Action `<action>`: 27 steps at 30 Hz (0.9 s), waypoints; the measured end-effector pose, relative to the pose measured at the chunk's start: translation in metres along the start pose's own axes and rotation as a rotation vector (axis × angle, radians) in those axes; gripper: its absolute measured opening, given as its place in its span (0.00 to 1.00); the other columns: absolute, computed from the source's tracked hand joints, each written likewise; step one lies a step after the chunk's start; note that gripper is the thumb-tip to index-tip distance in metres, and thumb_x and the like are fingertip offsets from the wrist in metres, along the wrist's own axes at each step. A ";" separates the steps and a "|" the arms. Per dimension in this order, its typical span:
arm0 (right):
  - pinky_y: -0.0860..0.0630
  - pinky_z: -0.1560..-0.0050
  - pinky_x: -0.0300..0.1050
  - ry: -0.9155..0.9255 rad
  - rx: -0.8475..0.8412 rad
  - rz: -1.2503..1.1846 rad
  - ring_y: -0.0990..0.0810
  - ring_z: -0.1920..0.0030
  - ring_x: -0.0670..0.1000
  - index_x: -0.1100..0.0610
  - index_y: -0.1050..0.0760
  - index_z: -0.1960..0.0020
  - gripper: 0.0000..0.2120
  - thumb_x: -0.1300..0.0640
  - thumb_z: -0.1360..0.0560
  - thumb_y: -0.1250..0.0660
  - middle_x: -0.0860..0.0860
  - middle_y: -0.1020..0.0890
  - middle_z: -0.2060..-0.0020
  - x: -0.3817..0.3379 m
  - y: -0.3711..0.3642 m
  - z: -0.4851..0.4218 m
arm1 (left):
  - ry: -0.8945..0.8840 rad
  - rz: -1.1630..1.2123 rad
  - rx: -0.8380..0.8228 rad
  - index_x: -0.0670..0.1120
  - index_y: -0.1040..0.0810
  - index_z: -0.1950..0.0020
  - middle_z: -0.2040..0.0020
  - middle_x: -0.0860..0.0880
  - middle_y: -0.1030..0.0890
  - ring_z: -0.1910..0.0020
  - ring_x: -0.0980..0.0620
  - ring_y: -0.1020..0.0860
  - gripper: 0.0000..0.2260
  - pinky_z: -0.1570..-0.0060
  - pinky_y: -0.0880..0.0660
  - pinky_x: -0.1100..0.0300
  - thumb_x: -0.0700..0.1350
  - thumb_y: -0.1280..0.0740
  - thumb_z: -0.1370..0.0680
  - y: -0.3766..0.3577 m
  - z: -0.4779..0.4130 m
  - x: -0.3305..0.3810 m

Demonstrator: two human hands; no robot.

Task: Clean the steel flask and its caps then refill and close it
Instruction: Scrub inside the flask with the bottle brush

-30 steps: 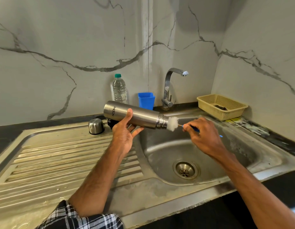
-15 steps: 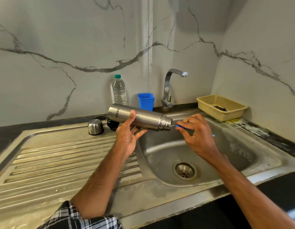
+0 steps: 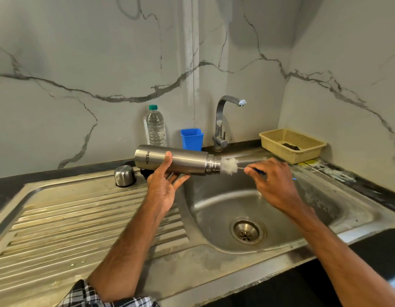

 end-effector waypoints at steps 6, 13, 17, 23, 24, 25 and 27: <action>0.37 0.63 0.37 -0.013 -0.224 -0.016 0.30 0.62 0.42 0.51 0.21 0.49 0.11 0.48 0.18 0.39 0.42 0.28 0.63 -0.024 -0.032 0.002 | 0.010 -0.084 -0.046 0.41 0.28 0.30 0.38 0.38 0.18 0.38 0.41 0.19 0.31 0.54 0.16 0.47 0.46 0.25 0.31 -0.014 0.006 -0.009; 0.29 0.64 0.34 -0.107 -0.154 -0.165 0.20 0.66 0.40 0.49 0.21 0.53 0.07 0.46 0.21 0.33 0.44 0.19 0.68 0.001 -0.016 0.000 | 0.008 -0.072 0.004 0.42 0.27 0.32 0.39 0.38 0.18 0.40 0.41 0.18 0.21 0.56 0.15 0.48 0.43 0.27 0.23 -0.002 0.002 -0.004; 0.33 0.67 0.34 -0.105 -0.234 -0.158 0.23 0.68 0.41 0.49 0.19 0.54 0.10 0.46 0.20 0.35 0.44 0.21 0.69 -0.009 -0.028 0.001 | 0.002 -0.129 -0.027 0.40 0.28 0.29 0.39 0.38 0.17 0.41 0.42 0.17 0.28 0.56 0.16 0.47 0.44 0.25 0.27 -0.012 0.006 -0.009; 0.30 0.69 0.44 -0.244 -0.320 -0.291 0.29 0.74 0.41 0.51 0.16 0.58 0.17 0.43 0.20 0.37 0.39 0.23 0.76 0.015 -0.028 0.004 | -0.002 -0.094 0.009 0.42 0.27 0.31 0.39 0.39 0.18 0.41 0.43 0.18 0.26 0.55 0.16 0.47 0.45 0.25 0.27 0.003 0.001 0.001; 0.28 0.66 0.47 -0.240 -0.345 -0.288 0.28 0.72 0.41 0.52 0.15 0.58 0.19 0.43 0.19 0.37 0.36 0.23 0.76 0.007 -0.034 0.004 | 0.008 -0.112 -0.004 0.42 0.27 0.31 0.39 0.39 0.18 0.41 0.42 0.18 0.28 0.55 0.16 0.48 0.46 0.25 0.29 0.000 0.003 -0.002; 0.27 0.65 0.46 -0.239 -0.367 -0.292 0.26 0.71 0.41 0.54 0.15 0.57 0.19 0.44 0.19 0.38 0.33 0.24 0.76 0.000 -0.038 0.005 | 0.016 -0.135 -0.021 0.42 0.27 0.31 0.39 0.39 0.17 0.40 0.42 0.18 0.29 0.56 0.16 0.48 0.47 0.25 0.30 -0.005 0.005 -0.005; 0.31 0.67 0.35 -0.259 -0.412 -0.351 0.26 0.72 0.39 0.60 0.16 0.54 0.19 0.49 0.17 0.39 0.32 0.24 0.76 -0.005 -0.042 0.005 | 0.017 -0.163 -0.051 0.42 0.27 0.32 0.39 0.39 0.17 0.40 0.42 0.18 0.29 0.56 0.16 0.48 0.47 0.25 0.30 -0.011 0.006 -0.008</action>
Point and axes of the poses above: each hand's wrist, its own z-axis away from the middle knuckle, its own y-axis out of the back of the hand, x = y × z, the point moved 8 cm from there along -z, towards the middle knuckle
